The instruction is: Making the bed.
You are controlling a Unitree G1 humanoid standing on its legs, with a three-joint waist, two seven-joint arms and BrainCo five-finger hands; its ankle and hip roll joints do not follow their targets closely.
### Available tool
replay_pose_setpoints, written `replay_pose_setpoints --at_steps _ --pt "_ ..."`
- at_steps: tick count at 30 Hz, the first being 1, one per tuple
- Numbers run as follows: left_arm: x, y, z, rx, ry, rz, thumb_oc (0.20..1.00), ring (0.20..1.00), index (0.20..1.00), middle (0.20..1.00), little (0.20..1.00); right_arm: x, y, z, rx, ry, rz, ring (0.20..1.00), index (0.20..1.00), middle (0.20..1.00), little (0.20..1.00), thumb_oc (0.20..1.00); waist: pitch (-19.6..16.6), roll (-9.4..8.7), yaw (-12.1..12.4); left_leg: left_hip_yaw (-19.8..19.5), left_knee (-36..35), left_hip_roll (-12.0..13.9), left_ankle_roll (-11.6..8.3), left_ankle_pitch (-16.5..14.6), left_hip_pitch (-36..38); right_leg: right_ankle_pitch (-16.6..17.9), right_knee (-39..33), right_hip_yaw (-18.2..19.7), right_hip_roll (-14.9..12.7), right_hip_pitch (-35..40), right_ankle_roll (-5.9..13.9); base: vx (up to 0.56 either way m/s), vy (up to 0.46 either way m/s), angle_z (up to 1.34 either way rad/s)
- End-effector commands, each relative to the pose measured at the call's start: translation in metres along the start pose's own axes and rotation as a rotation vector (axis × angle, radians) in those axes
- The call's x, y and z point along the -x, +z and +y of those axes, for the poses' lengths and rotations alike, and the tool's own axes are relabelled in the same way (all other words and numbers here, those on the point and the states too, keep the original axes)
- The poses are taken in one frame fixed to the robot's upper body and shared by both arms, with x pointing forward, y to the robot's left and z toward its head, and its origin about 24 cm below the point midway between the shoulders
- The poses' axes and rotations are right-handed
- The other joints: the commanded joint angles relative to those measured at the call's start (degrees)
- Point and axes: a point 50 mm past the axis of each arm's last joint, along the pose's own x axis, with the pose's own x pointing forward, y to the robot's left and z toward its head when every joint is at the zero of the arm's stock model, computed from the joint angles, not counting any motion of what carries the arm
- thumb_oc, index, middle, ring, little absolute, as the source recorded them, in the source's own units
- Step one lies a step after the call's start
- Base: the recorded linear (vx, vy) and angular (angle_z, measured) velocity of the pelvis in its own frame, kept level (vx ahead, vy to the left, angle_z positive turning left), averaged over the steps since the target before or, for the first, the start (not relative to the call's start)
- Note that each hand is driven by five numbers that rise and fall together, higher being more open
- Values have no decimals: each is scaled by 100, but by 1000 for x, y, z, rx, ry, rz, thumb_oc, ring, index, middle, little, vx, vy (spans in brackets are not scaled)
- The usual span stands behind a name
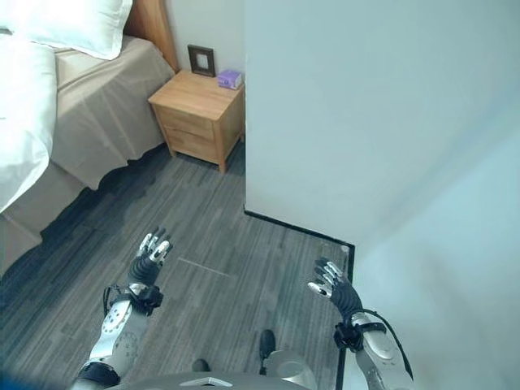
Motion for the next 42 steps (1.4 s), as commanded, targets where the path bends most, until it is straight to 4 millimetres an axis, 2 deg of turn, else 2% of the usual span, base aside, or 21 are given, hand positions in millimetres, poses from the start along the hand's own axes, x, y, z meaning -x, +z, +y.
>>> replay_pose_setpoints --at_steps 1,6,13,16,17,18,20,22,23,25,28,31,33,34,35,36,37,38,39,40,42 --pt "-6 26 9 -39 2 -111 1000 1000 1000 1000 1000 -7 14 -2 28 -5 -73 1000 1000 1000 1000 1000 -279 -345 -42 -89 337 16 -20 -118 -4 -236 145 507 -399 185 455 -5 86 1" --pt "-3 29 15 -73 15 -116 1000 1000 1000 1000 1000 -5 6 -2 21 -15 -43 1000 1000 1000 1000 1000 -274 -335 -16 11 218 -58 1 -123 37 -96 45 488 -464 161 549 -5 75 -1" --pt "-1 30 22 -62 48 -121 1000 1000 1000 1000 1000 -10 10 -1 44 -8 -51 1000 1000 1000 1000 1000 -202 -402 78 130 279 -71 63 -200 39 -37 200 497 -537 48 663 -23 58 -6" --pt "-3 35 21 -74 48 -139 1000 1000 1000 1000 1000 -14 16 -1 38 -20 -80 1000 1000 1000 1000 1000 -1 -378 117 162 300 -101 199 -328 106 -70 1210 481 -627 -358 828 -52 94 -12" --pt "-3 36 21 -86 43 -138 1000 1000 1000 1000 1000 -15 16 -1 37 -26 -82 1000 1000 1000 1000 1000 69 -360 97 146 287 -118 221 -351 162 38 1557 493 -680 -528 923 31 138 -16" --pt "-4 37 23 -105 50 -139 1000 1000 1000 1000 1000 -17 16 -3 30 -47 -85 1000 1000 1000 1000 1000 145 -328 20 95 198 -178 223 -397 331 391 1810 540 -766 -852 1006 132 102 -4" --pt "-5 40 26 -103 64 -149 1000 1000 1000 1000 1000 -18 19 -2 24 -51 -95 1000 1000 1000 1000 1000 155 -296 -23 89 126 -193 205 -428 453 538 1706 511 -884 -1009 1004 151 39 9" --pt "-4 44 28 -89 69 -167 1000 1000 1000 1000 1000 -18 20 -1 22 -48 -101 1000 1000 1000 1000 1000 164 -286 -82 85 56 -237 150 -526 649 880 1288 488 -1119 -1143 1019 303 -37 24" --pt "-6 50 28 -107 58 -182 1000 1000 1000 1000 1000 -18 19 -1 40 -44 -96 1000 1000 1000 1000 1000 178 -284 -127 32 -6 -187 35 -699 883 977 657 364 -1301 -1436 1129 385 -105 25" --pt "-7 50 26 -108 53 -182 1000 1000 1000 1000 1000 -17 17 0 42 -45 -84 1000 1000 1000 1000 1000 213 -306 -193 1 -2 -163 -1 -707 970 1040 459 352 -1266 -1345 1110 235 -90 6" --pt "-19 56 11 -128 2 -214 1000 1000 1000 1000 1000 -15 12 4 35 -36 -71 1000 1000 1000 1000 1000 56 -375 -360 -212 -6 -1 -181 -897 1309 986 89 624 -1146 -1485 1132 377 -186 2" --pt "-21 49 1 -101 -40 -191 1000 1000 1000 1000 1000 -14 8 4 29 -37 -58 1000 1000 1000 1000 1000 -114 -340 -416 -342 -6 127 -283 -914 1431 829 285 819 -1012 -1429 1041 362 -203 51" --pt "-24 49 -17 -69 -109 -191 1000 1000 1000 1000 1000 -17 16 2 39 -38 -88 1000 1000 1000 1000 1000 -247 -119 -521 -437 231 587 -476 -578 1434 414 824 776 -658 -1520 808 326 -244 44" --pt "-24 49 -17 -68 -109 -191 1000 1000 1000 1000 1000 -16 16 1 39 -39 -87 1000 1000 1000 1000 1000 -257 -103 -530 -446 242 607 -487 -584 1416 397 843 761 -648 -1534 800 198 -182 8" --pt "-25 48 -22 -53 -125 -189 1000 1000 1000 1000 1000 -18 19 1 44 -38 -100 1000 1000 1000 1000 1000 -282 -25 -571 -487 569 813 -564 -300 1274 247 964 748 -482 -1499 674 309 -364 11" --pt "-28 45 -29 -28 -144 -177 1000 1000 1000 1000 1000 -21 25 0 35 -49 -127 1000 1000 1000 1000 1000 -306 39 -591 -458 1665 1292 -721 712 863 67 940 579 -242 -1260 367 305 -359 15" --pt "-28 45 -29 -28 -144 -177 1000 1000 1000 1000 1000 -21 25 1 35 -49 -127 1000 1000 1000 1000 1000 -310 39 -595 -462 1666 1291 -721 713 856 68 938 576 -244 -1262 366 344 -450 17" --pt "-30 45 -33 -15 -150 -176 1000 1000 1000 1000 1000 -23 26 1 15 -54 -134 1000 1000 1000 1000 1000 -289 -18 -565 -508 2433 1458 -683 1020 571 -35 864 526 -128 -1027 168 348 -493 4" --pt "-31 49 -40 -5 -174 -191 1000 1000 1000 1000 1000 -21 27 0 -2 -49 -141 1000 1000 1000 1000 1000 -174 -254 -403 -592 3655 1411 -496 1055 21 -169 629 534 -60 -571 -95 346 -492 -5" --pt "-31 49 -40 -5 -174 -191 1000 1000 1000 1000 1000 -21 27 0 -2 -50 -141 1000 1000 1000 1000 1000 -170 -245 -410 -609 3681 1424 -498 1043 4 -168 626 522 -52 -567 -97 291 -392 0" --pt "-33 47 -48 8 -198 -193 1000 1000 1000 1000 1000 -22 32 -7 49 -67 -139 1000 1000 1000 1000 1000 6 -432 -231 -575 3736 985 -347 529 -654 -153 375 634 -168 -198 -46 213 -154 3"
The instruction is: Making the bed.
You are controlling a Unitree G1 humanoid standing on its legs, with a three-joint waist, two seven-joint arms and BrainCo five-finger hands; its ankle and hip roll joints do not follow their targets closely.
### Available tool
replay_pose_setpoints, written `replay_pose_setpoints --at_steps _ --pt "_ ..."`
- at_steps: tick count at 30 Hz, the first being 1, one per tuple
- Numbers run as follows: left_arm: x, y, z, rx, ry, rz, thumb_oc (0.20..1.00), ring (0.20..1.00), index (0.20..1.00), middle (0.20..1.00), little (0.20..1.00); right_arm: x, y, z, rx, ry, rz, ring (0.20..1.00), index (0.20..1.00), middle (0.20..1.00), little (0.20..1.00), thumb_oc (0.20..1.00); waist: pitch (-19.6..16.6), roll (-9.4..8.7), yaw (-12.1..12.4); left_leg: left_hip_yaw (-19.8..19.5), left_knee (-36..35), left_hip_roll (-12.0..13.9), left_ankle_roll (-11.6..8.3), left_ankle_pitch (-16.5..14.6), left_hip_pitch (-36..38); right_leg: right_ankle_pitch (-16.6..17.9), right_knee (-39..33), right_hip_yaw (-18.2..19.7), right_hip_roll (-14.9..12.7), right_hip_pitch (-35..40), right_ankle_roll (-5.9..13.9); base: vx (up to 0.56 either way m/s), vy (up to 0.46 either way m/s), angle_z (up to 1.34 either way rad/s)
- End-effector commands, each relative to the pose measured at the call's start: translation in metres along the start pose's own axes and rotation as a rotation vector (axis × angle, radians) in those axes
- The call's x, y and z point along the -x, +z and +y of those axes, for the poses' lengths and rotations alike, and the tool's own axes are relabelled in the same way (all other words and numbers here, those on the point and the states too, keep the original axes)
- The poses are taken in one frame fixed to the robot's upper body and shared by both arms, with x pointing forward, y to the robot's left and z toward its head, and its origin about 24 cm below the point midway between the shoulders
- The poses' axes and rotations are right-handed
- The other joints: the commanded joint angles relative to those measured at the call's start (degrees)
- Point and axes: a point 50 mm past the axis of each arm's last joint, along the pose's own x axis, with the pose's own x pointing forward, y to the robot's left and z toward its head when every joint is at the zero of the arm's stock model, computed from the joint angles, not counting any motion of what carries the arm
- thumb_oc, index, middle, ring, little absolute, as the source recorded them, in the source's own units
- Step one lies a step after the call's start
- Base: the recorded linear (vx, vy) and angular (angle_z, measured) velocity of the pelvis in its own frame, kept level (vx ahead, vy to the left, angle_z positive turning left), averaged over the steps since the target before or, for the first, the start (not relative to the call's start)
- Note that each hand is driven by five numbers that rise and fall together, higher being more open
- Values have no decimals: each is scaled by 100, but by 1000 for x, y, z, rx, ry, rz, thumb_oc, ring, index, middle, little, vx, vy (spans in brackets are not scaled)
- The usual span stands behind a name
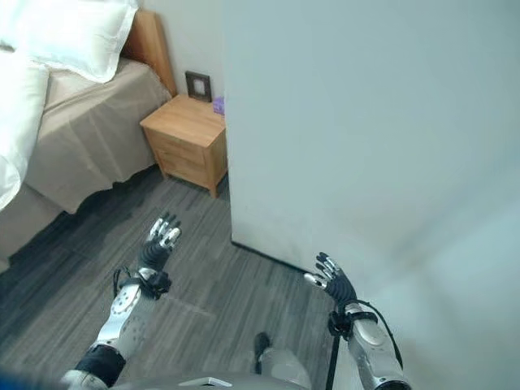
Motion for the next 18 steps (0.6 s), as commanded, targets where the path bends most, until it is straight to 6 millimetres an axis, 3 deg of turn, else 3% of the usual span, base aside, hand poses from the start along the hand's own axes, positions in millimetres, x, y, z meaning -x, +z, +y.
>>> replay_pose_setpoints --at_steps 1,2,3,5,7,8,9,10,12,15,16,17,18 --pt "-10 24 -5 39 -23 -131 1000 1000 1000 1000 1000 -6 36 -8 62 7 -138 1000 1000 1000 1000 1000 310 -28 9 685 -181 -670 141 -270 333 592 -1131 511 -310 713 417 288 -118 -6" --pt "-11 24 -4 40 -17 -135 1000 1000 1000 1000 1000 -6 39 -13 56 -6 -151 1000 1000 1000 1000 1000 325 -63 18 915 -466 -622 126 -290 132 580 -1190 516 -328 833 439 390 -56 -31" --pt "-8 23 1 26 -6 -124 1000 1000 1000 1000 1000 -2 38 -18 64 -16 -144 1000 1000 1000 1000 1000 339 -57 110 1037 -1069 -766 95 -184 -115 469 -1166 584 -321 1004 447 302 -22 -26" --pt "-8 23 1 26 -6 -124 1000 1000 1000 1000 1000 -2 38 -18 64 -16 -144 1000 1000 1000 1000 1000 340 -58 111 1039 -1071 -767 95 -183 -112 469 -1166 585 -322 1006 447 190 16 -36" --pt "3 15 18 -2 52 -91 1000 1000 1000 1000 1000 3 30 -21 78 -24 -115 1000 1000 1000 1000 1000 398 47 264 832 -1927 -1110 104 165 -440 228 -1071 710 -194 1258 417 397 69 -43" --pt "8 13 25 2 82 -84 1000 1000 1000 1000 1000 5 26 -22 74 -28 -102 1000 1000 1000 1000 1000 419 118 339 664 -2466 -1150 17 420 -568 118 -1086 771 -122 1463 409 308 72 -15" --pt "8 13 25 2 82 -84 1000 1000 1000 1000 1000 5 26 -22 74 -28 -102 1000 1000 1000 1000 1000 424 110 337 668 -2493 -1162 18 434 -546 115 -1088 770 -131 1474 410 427 107 -26" --pt "12 12 32 1 112 -80 1000 1000 1000 1000 1000 9 21 -23 70 -30 -85 1000 1000 1000 1000 1000 412 187 427 508 -3033 -1128 -102 745 -550 23 -1114 839 -62 1663 442 234 56 -48" --pt "15 10 37 -8 131 -68 1000 1000 1000 1000 1000 12 16 -24 81 -33 -63 1000 1000 1000 1000 1000 365 232 441 548 -3333 -1052 -147 869 -440 -90 -1124 893 -33 1852 469 335 87 -42" --pt "18 6 40 -12 145 -50 1000 1000 1000 1000 1000 16 11 -27 84 -49 -40 1000 1000 1000 1000 1000 257 261 426 677 -3097 -904 -136 836 -309 -262 -1124 1015 -97 2096 496 359 150 -28" --pt "19 5 41 -7 153 -48 1000 1000 1000 1000 1000 18 8 -27 78 -50 -29 1000 1000 1000 1000 1000 197 205 417 575 -2917 -959 -22 530 -302 -344 -1124 1092 -186 2169 546 174 98 -34" --pt "19 5 41 -7 153 -48 1000 1000 1000 1000 1000 18 8 -27 78 -50 -29 1000 1000 1000 1000 1000 187 218 423 574 -2914 -944 -23 535 -320 -331 -1127 1098 -173 2150 543 282 199 -42" --pt "17 4 37 9 142 -50 1000 1000 1000 1000 1000 19 6 -28 55 -66 -30 1000 1000 1000 1000 1000 98 205 348 599 -2779 -973 45 360 -344 -357 -1154 1081 -332 2241 619 250 217 -47"
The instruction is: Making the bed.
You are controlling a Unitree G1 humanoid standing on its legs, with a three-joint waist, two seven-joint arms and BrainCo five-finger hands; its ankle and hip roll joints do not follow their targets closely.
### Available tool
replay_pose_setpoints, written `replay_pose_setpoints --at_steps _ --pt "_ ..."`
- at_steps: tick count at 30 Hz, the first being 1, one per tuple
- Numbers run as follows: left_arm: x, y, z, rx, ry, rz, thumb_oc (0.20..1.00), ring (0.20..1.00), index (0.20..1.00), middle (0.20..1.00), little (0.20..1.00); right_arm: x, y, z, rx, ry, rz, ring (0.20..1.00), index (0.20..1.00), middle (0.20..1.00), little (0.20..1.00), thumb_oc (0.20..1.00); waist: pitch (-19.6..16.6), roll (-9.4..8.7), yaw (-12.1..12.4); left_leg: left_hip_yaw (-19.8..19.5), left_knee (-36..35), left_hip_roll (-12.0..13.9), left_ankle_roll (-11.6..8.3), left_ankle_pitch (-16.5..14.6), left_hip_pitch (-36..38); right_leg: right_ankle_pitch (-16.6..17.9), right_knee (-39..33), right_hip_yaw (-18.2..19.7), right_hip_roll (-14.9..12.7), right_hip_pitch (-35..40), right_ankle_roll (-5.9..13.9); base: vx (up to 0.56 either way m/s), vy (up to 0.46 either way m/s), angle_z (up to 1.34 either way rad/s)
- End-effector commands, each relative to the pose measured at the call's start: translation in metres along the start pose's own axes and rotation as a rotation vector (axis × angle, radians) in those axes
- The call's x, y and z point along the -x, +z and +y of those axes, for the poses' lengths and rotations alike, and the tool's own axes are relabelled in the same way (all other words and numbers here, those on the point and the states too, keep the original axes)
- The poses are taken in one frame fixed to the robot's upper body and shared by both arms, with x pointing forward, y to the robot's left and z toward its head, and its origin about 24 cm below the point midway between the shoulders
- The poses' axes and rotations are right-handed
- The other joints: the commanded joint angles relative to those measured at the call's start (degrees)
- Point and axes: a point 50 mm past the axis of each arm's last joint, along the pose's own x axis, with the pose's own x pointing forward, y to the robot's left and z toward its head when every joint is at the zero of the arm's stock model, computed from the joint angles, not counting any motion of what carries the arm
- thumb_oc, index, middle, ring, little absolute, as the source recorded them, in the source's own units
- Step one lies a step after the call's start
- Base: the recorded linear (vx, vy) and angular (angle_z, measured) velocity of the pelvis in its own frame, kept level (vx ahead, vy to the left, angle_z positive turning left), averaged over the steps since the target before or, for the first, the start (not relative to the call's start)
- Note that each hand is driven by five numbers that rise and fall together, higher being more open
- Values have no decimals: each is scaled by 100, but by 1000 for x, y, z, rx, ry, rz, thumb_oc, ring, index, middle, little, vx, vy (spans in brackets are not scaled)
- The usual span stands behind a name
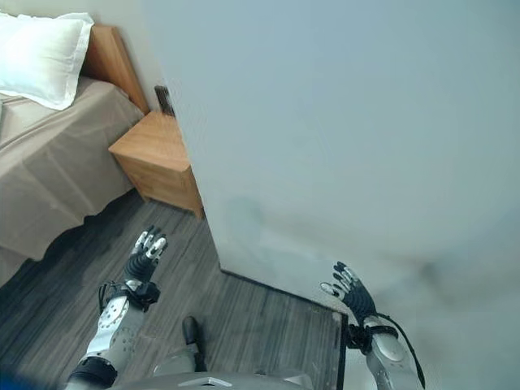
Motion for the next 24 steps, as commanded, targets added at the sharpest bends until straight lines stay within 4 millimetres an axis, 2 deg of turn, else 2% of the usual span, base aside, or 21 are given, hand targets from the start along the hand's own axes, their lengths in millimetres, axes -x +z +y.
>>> replay_pose_setpoints --at_steps 1,3,4,5,6,7,8,9,11,12,13,14,16,17,18,19,20,22,24 --pt "-10 23 -12 11 -68 -121 1000 1000 1000 1000 1000 -2 16 -2 -25 -15 -98 1000 1000 1000 1000 1000 -269 -8 -63 58 222 76 -271 568 3 68 499 98 -718 -368 414 316 301 -27" --pt "-14 28 -17 3 -91 -133 1000 1000 1000 1000 1000 -3 16 0 -40 -12 -102 1000 1000 1000 1000 1000 -361 -94 -93 314 53 -16 -115 285 165 153 515 107 -929 -447 607 158 214 -2" --pt "-14 28 -17 3 -91 -133 1000 1000 1000 1000 1000 -3 16 0 -40 -12 -102 1000 1000 1000 1000 1000 -361 -94 -93 314 53 -16 -115 285 165 153 515 107 -929 -447 607 159 272 -11" --pt "-17 32 -19 -21 -97 -141 1000 1000 1000 1000 1000 -7 16 5 -39 -6 -102 1000 1000 1000 1000 1000 -392 -153 -114 541 -119 -178 67 93 388 635 1188 203 -1101 -838 810 127 248 -17" --pt "-19 35 -18 -30 -97 -150 1000 1000 1000 1000 1000 -10 17 10 -47 8 -108 1000 1000 1000 1000 1000 -346 -161 -135 641 -200 -218 139 34 530 897 1642 278 -1115 -1099 889 127 249 -30" --pt "-19 35 -18 -30 -97 -150 1000 1000 1000 1000 1000 -10 17 10 -47 8 -108 1000 1000 1000 1000 1000 -346 -164 -125 653 -205 -220 140 35 534 894 1651 290 -1117 -1107 891 88 241 -42" --pt "-21 45 -21 -55 -118 -182 1000 1000 1000 1000 1000 -13 21 16 -38 36 -122 1000 1000 1000 1000 1000 -174 -149 -226 749 -359 -263 250 -46 810 1369 2491 295 -1131 -1635 1019 85 238 -39" --pt "-21 47 -21 -79 -131 -185 1000 1000 1000 1000 1000 -12 20 16 -30 40 -115 1000 1000 1000 1000 1000 -101 -120 -271 737 -419 -270 269 -92 903 1340 2713 280 -1078 -1832 1012 85 237 -31" --pt "-21 47 -21 -79 -131 -185 1000 1000 1000 1000 1000 -12 20 16 -30 40 -115 1000 1000 1000 1000 1000 -102 -122 -272 737 -421 -273 269 -91 903 1336 2721 280 -1081 -1836 1013 145 119 15" --pt "-23 46 -23 -106 -153 -171 1000 1000 1000 1000 1000 -10 12 16 -44 38 -84 1000 1000 1000 1000 1000 -43 -43 -532 494 -648 -424 268 -192 1203 805 2480 506 -492 -2367 860 257 168 33" --pt "-23 46 -23 -105 -153 -171 1000 1000 1000 1000 1000 -10 12 16 -44 38 -84 1000 1000 1000 1000 1000 -55 -29 -531 493 -645 -409 263 -185 1182 826 2463 503 -478 -2381 854 415 216 42" --pt "-24 45 -26 -113 -179 -169 1000 1000 1000 1000 1000 -9 9 15 -54 41 -74 1000 1000 1000 1000 1000 -30 -29 -680 283 -649 -584 268 -268 1289 583 1899 716 -230 -2429 748 194 52 56" --pt "-24 41 -27 -111 -185 -156 1000 1000 1000 1000 1000 -7 7 16 -64 44 -67 1000 1000 1000 1000 1000 -77 -82 -724 90 -608 -689 288 -316 1260 606 1480 1130 -67 -2314 638 160 31 101" --pt "-24 41 -27 -111 -185 -156 1000 1000 1000 1000 1000 -7 6 16 -65 44 -67 1000 1000 1000 1000 1000 -71 -83 -733 81 -600 -690 289 -325 1265 603 1472 1122 -71 -2299 638 87 -27 112" --pt "-24 38 -29 -109 -187 -145 1000 1000 1000 1000 1000 -8 7 18 -62 60 -68 1000 1000 1000 1000 1000 -103 -127 -684 -144 -549 -792 337 -360 1207 595 1390 1343 101 -2219 513 52 -45 103" --pt "-23 36 -27 -113 -181 -139 1000 1000 1000 1000 1000 -9 11 19 -45 77 -76 1000 1000 1000 1000 1000 -100 -146 -604 -239 -519 -869 369 -392 1202 521 1312 1184 21 -2073 485 46 -49 93" --pt "-23 37 -27 -114 -181 -140 1000 1000 1000 1000 1000 -9 11 19 -45 77 -77 1000 1000 1000 1000 1000 -113 -142 -602 -236 -521 -862 365 -379 1182 542 1300 1187 27 -2090 482 2 -105 80" --pt "-18 32 -27 -95 -173 -133 1000 1000 1000 1000 1000 -13 17 19 9 94 -84 1000 1000 1000 1000 1000 -175 -127 -389 -484 -520 -945 332 -298 1085 576 910 1102 21 -1873 390 -23 -129 61" --pt "-17 31 -23 -84 -154 -128 1000 1000 1000 1000 1000 -15 21 19 21 100 -93 1000 1000 1000 1000 1000 -172 -133 -336 -569 -498 -938 300 -269 1045 585 760 1024 16 -1790 364 -47 -131 51"
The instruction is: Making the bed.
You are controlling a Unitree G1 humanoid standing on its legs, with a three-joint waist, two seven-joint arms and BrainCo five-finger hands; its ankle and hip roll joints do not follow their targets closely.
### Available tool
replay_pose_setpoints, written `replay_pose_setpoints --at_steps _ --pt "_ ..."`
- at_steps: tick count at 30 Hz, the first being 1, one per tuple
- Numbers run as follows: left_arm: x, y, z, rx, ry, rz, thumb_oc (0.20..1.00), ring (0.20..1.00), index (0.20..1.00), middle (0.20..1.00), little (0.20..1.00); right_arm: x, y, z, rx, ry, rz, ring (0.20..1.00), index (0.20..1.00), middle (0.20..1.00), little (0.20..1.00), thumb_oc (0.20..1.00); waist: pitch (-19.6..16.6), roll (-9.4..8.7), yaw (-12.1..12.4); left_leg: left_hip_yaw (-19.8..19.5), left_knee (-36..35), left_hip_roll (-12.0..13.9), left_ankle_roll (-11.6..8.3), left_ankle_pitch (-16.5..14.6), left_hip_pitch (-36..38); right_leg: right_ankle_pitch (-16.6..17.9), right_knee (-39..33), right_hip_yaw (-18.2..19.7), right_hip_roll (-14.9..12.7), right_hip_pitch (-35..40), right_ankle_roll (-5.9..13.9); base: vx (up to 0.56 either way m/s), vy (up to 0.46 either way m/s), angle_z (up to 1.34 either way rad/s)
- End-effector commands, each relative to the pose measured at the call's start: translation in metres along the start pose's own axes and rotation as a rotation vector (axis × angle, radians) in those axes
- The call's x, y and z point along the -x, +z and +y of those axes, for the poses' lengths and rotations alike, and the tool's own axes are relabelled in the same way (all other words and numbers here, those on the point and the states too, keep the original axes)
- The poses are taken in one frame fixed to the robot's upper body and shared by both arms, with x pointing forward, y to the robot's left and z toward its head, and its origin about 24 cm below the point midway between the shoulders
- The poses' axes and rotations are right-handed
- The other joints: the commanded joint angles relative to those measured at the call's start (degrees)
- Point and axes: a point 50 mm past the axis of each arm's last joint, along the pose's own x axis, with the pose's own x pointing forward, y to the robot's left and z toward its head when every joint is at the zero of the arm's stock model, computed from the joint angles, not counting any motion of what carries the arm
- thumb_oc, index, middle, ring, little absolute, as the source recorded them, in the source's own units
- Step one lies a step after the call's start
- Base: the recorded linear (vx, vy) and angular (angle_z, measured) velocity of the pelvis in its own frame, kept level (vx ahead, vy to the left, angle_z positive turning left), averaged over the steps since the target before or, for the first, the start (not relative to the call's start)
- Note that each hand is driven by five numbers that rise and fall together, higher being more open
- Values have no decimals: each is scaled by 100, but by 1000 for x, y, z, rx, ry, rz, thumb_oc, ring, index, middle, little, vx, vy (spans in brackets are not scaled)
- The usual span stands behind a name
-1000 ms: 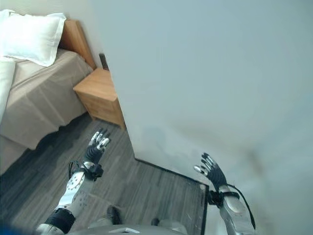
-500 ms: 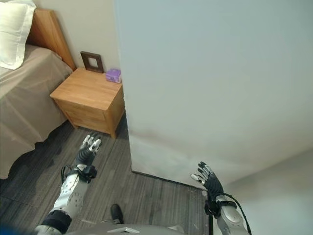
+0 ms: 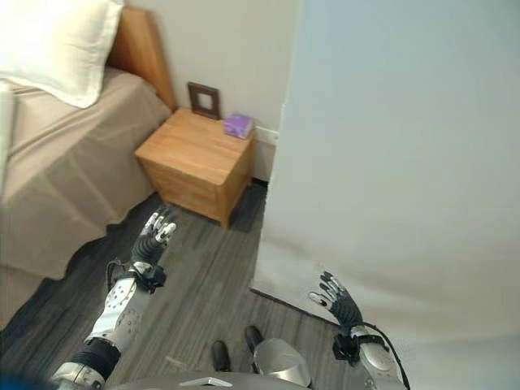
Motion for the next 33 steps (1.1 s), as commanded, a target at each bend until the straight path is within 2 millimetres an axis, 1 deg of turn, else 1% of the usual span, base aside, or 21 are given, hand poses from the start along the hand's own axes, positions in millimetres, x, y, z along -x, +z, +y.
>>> replay_pose_setpoints --at_steps 1,2,3,4,5,6,7,9,10,11,12,13,14,15,16,18,23,28,29,31,33 --pt "-1 16 5 -14 -14 -87 1000 1000 1000 1000 1000 -14 40 -8 86 18 -146 1000 1000 1000 1000 1000 -245 -214 200 210 671 433 -323 229 -431 -304 -23 -90 -117 187 251 -77 -212 67" --pt "1 15 8 -11 4 -85 1000 1000 1000 1000 1000 -14 43 -10 89 15 -158 1000 1000 1000 1000 1000 -216 -238 236 109 808 429 -356 219 -520 -307 -68 -171 -132 241 232 -116 -189 67" --pt "0 16 10 -11 10 -88 1000 1000 1000 1000 1000 -15 48 -12 94 11 -175 1000 1000 1000 1000 1000 -142 -253 300 -1 966 421 -412 325 -640 -285 -55 -215 -145 247 206 -77 -73 66" --pt "0 16 9 -11 9 -88 1000 1000 1000 1000 1000 -15 48 -12 94 11 -175 1000 1000 1000 1000 1000 -142 -251 290 -13 979 420 -414 323 -653 -285 -54 -226 -145 244 205 -132 -65 62" --pt "0 19 12 -7 30 -101 1000 1000 1000 1000 1000 -17 54 -13 100 8 -194 1000 1000 1000 1000 1000 -84 -298 308 80 1146 479 -468 303 -722 -228 -70 -368 -204 225 203 -158 -59 67" --pt "1 19 15 8 55 -105 1000 1000 1000 1000 1000 -18 61 -13 103 6 -219 1000 1000 1000 1000 1000 -83 -396 305 329 1372 671 -498 215 -667 -178 -50 -474 -284 176 202 -194 -73 56" --pt "2 19 17 17 68 -108 1000 1000 1000 1000 1000 -18 63 -12 86 11 -236 1000 1000 1000 1000 1000 -119 -447 310 328 1462 781 -506 110 -540 -141 -55 -469 -320 137 204 -117 -36 41" --pt "3 17 19 22 78 -103 1000 1000 1000 1000 1000 -16 63 -12 68 13 -238 1000 1000 1000 1000 1000 -157 -454 300 298 1419 859 -526 36 -364 -135 -96 -497 -337 160 211 -47 7 16" --pt "4 18 20 24 86 -111 1000 1000 1000 1000 1000 -12 60 -11 20 18 -240 1000 1000 1000 1000 1000 -287 -400 250 156 1223 1004 -587 102 -62 -141 -101 -583 -350 98 250 -43 27 18" --pt "4 18 20 25 86 -111 1000 1000 1000 1000 1000 -12 60 -11 20 18 -240 1000 1000 1000 1000 1000 -285 -395 242 147 1214 1007 -591 103 -51 -148 -97 -593 -346 106 247 -48 44 26" --pt "4 18 19 30 89 -114 1000 1000 1000 1000 1000 -12 58 -9 -3 21 -237 1000 1000 1000 1000 1000 -338 -326 188 149 1013 1034 -607 119 45 -176 -91 -652 -338 56 269 -12 84 30" --pt "4 19 20 25 97 -120 1000 1000 1000 1000 1000 -13 57 -7 -23 28 -240 1000 1000 1000 1000 1000 -377 -221 147 106 622 961 -618 154 111 -177 -97 -690 -343 39 293 -20 126 49" --pt "4 18 21 32 101 -117 1000 1000 1000 1000 1000 -13 56 -5 -29 33 -238 1000 1000 1000 1000 1000 -406 -171 123 143 362 911 -592 64 229 -187 -111 -697 -348 37 313 -1 110 46" --pt "4 18 21 32 101 -117 1000 1000 1000 1000 1000 -13 56 -5 -29 33 -238 1000 1000 1000 1000 1000 -402 -170 127 149 345 911 -591 69 245 -189 -112 -693 -348 44 314 -12 132 32" --pt "5 17 21 29 98 -112 1000 1000 1000 1000 1000 -14 54 -2 -25 43 -228 1000 1000 1000 1000 1000 -428 -87 127 136 209 844 -560 28 313 -156 -131 -684 -375 25 347 -8 145 3" --pt "7 17 22 17 96 -108 1000 1000 1000 1000 1000 -15 54 0 -40 48 -231 1000 1000 1000 1000 1000 -434 -31 127 184 160 797 -523 17 352 -130 -145 -675 -426 38 381 -1 136 -10" --pt "10 16 27 -4 106 -96 1000 1000 1000 1000 1000 -18 56 10 -30 91 -233 1000 1000 1000 1000 1000 -429 -9 167 201 169 694 -435 -57 379 -97 -143 -583 -532 55 457 5 131 -9" --pt "10 15 28 -9 115 -93 1000 1000 1000 1000 1000 -17 55 11 -9 92 -230 1000 1000 1000 1000 1000 -424 -2 137 216 185 602 -377 -106 375 -83 -140 -470 -617 61 516 3 86 -3" --pt "11 44 46 20 207 -219 1000 1000 1000 1000 1000 1 84 -22 -230 -176 -461 1000 1000 1000 1000 1000 -232 -85 140 1485 148 984 -408 -95 428 162 327 -1377 -1367 -311 917 27 18 -4" --pt "15 39 47 82 234 -219 1000 1000 1000 1000 1000 0 86 -23 -230 -183 -467 1000 1000 1000 1000 1000 -286 -85 197 1487 80 917 -370 -104 517 168 321 -1441 -1399 -229 931 63 28 2" --pt "20 29 47 144 256 -192 1000 1000 1000 1000 1000 -1 83 -24 -260 -185 -454 1000 1000 1000 1000 1000 -332 -94 233 1447 67 875 -353 -124 555 180 283 -1467 -1427 -145 950 60 13 -5"
